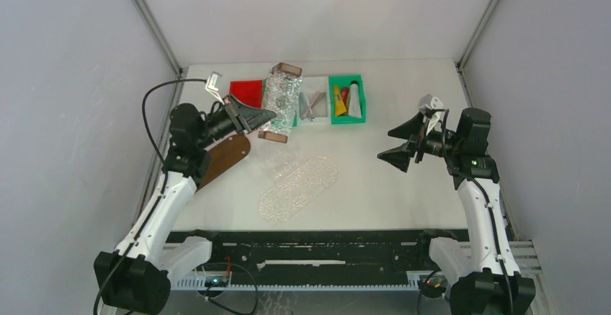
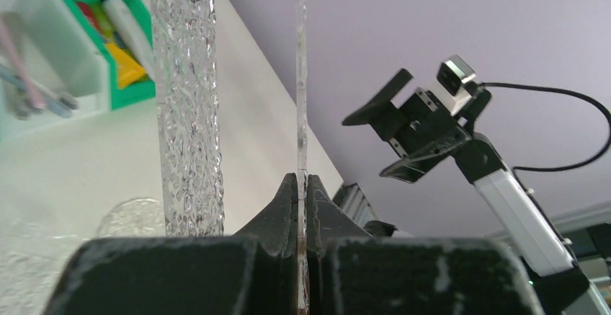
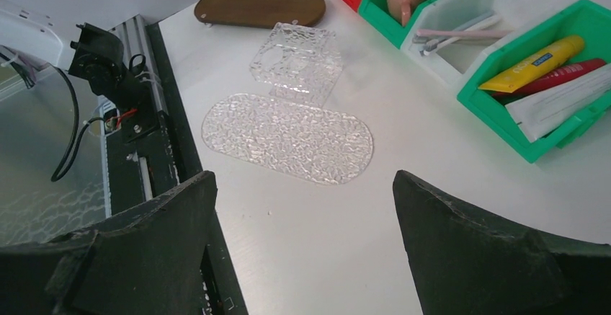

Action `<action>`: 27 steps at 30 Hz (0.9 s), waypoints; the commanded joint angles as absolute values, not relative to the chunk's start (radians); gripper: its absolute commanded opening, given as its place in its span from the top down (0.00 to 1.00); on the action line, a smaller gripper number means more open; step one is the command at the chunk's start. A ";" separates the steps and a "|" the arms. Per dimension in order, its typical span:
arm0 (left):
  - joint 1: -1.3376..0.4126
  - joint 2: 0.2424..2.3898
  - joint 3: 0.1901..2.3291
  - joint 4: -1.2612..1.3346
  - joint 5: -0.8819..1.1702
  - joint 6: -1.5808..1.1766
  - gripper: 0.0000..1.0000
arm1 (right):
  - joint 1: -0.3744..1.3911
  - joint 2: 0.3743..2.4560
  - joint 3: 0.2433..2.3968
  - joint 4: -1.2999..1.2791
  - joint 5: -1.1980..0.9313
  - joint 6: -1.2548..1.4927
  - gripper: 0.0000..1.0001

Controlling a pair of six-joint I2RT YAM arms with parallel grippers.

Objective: Prepare toiletry sets of a toothbrush and toothpaste on the tray
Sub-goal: Place the toothpaste holder at the center of the board.

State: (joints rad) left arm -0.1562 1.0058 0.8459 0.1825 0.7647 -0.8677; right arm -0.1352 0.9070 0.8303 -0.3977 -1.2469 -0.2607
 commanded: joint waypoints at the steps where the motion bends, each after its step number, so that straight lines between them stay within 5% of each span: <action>1: -0.267 0.934 0.804 0.376 0.663 -0.930 1.00 | -0.138 0.904 0.831 -0.363 -1.300 -0.249 0.00; 14: -0.643 1.042 0.777 0.648 0.347 -0.953 1.00 | -0.098 0.920 0.801 -0.115 -1.410 0.083 0.00; 27: -0.829 1.286 0.853 0.851 0.266 -0.954 1.00 | -0.039 0.925 0.744 0.184 -1.326 0.498 0.03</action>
